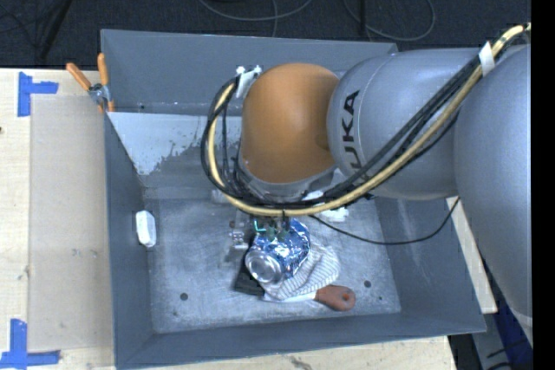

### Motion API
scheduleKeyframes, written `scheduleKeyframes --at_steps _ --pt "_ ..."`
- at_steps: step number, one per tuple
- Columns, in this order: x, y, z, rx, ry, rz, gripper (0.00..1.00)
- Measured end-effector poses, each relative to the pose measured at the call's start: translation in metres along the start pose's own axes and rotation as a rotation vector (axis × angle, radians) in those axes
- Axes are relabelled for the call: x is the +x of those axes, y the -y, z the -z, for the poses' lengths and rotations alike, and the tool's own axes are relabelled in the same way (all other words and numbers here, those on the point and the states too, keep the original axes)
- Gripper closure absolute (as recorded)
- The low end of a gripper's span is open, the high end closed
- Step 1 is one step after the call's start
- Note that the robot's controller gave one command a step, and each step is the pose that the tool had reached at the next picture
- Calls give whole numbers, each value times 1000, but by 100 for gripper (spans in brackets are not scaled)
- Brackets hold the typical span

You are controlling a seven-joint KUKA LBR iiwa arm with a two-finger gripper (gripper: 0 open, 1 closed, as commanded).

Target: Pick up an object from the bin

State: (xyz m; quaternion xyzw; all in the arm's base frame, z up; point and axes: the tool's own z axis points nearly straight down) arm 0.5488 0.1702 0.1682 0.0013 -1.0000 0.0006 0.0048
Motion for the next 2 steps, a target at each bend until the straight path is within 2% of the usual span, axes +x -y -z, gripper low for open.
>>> scheduleKeyframes --at_steps 1,2 --pt "-2 1 4 -1 8 -4 0" --pt "0 13 -19 -3 14 78 0"
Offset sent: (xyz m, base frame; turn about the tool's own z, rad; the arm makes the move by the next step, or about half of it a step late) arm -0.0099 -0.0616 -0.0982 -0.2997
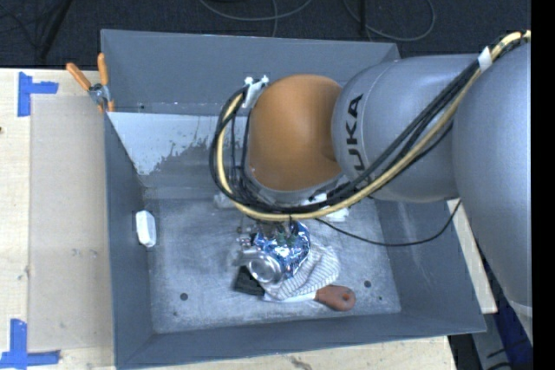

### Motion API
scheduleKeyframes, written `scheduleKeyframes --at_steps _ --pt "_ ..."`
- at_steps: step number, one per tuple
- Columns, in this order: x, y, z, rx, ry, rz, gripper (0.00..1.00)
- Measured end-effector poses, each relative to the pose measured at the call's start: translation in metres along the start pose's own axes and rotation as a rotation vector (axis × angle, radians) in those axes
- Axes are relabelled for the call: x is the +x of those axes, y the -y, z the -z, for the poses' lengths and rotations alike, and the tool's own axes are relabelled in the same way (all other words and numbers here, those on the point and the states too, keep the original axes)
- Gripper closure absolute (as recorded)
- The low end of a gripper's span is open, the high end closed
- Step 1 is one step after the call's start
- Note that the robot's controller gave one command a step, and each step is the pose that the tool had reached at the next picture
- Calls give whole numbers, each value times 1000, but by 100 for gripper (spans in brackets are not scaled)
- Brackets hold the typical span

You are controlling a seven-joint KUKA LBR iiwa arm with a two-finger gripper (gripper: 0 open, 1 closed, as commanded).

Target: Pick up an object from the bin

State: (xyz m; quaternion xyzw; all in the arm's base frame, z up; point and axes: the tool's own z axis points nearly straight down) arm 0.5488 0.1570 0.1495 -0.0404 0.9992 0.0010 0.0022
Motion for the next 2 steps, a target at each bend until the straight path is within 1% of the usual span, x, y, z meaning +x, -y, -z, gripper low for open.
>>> scheduleKeyframes --at_steps 1,2 --pt "2 29 -59 2 -1 67 0" --pt "6 33 -69 -1 -3 94 100"
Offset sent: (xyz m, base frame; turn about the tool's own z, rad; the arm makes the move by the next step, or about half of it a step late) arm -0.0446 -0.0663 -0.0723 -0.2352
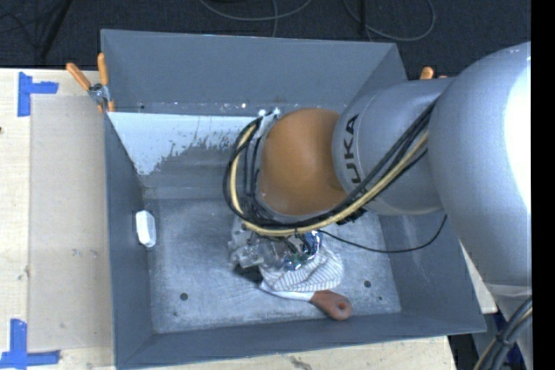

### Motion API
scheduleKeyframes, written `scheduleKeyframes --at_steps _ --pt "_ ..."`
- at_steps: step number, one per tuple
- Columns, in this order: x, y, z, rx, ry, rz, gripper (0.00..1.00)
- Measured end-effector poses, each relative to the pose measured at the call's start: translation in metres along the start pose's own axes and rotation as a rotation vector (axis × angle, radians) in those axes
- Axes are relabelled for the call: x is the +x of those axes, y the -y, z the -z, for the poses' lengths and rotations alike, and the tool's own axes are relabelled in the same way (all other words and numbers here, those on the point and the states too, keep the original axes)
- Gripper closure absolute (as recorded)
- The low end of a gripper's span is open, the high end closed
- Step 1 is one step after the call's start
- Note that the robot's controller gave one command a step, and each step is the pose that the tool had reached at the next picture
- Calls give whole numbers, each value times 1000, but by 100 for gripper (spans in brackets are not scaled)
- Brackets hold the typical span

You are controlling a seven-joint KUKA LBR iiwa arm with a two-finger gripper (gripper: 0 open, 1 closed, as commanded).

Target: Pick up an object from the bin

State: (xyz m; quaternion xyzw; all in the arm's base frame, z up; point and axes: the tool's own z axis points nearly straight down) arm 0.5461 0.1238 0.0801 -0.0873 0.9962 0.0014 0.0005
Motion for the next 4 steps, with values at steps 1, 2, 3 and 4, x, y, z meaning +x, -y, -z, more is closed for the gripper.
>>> scheduleKeyframes --at_steps 1,2,3,4 --pt "1 1 -1 1 -1 -3 0" --pt "1 1 -1 1 -1 -3 0" --pt "26 33 -5 -3 2 32 0" --pt "38 62 -5 2 -4 -47 0"
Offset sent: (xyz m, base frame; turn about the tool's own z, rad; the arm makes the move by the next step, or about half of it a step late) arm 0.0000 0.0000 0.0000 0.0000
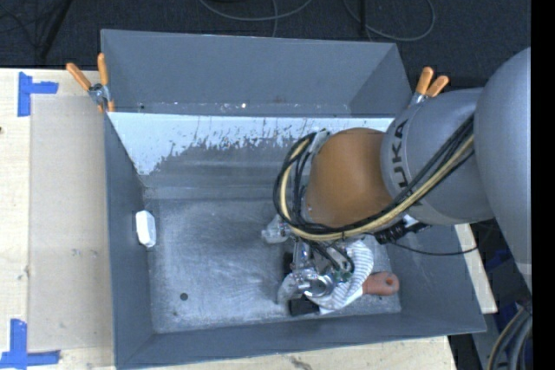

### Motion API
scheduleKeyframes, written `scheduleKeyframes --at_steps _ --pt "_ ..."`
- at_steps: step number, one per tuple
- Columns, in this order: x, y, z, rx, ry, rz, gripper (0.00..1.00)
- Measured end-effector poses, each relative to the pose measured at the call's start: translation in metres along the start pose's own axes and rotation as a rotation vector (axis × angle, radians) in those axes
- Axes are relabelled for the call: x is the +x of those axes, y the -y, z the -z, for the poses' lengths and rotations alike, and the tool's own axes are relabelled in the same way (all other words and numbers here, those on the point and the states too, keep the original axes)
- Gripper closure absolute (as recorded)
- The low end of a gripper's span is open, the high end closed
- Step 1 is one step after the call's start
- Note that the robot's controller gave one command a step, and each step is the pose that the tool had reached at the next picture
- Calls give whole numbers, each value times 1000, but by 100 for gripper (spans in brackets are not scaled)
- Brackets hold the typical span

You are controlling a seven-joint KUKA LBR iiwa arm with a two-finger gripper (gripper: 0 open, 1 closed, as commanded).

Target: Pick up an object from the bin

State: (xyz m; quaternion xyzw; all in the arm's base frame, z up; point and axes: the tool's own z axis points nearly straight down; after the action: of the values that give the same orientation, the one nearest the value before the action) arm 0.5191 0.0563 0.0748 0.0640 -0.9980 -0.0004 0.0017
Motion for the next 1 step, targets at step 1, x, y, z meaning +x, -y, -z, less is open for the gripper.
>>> scheduleKeyframes --at_steps 1 --pt "-1 0 0 -2 3 33 0"
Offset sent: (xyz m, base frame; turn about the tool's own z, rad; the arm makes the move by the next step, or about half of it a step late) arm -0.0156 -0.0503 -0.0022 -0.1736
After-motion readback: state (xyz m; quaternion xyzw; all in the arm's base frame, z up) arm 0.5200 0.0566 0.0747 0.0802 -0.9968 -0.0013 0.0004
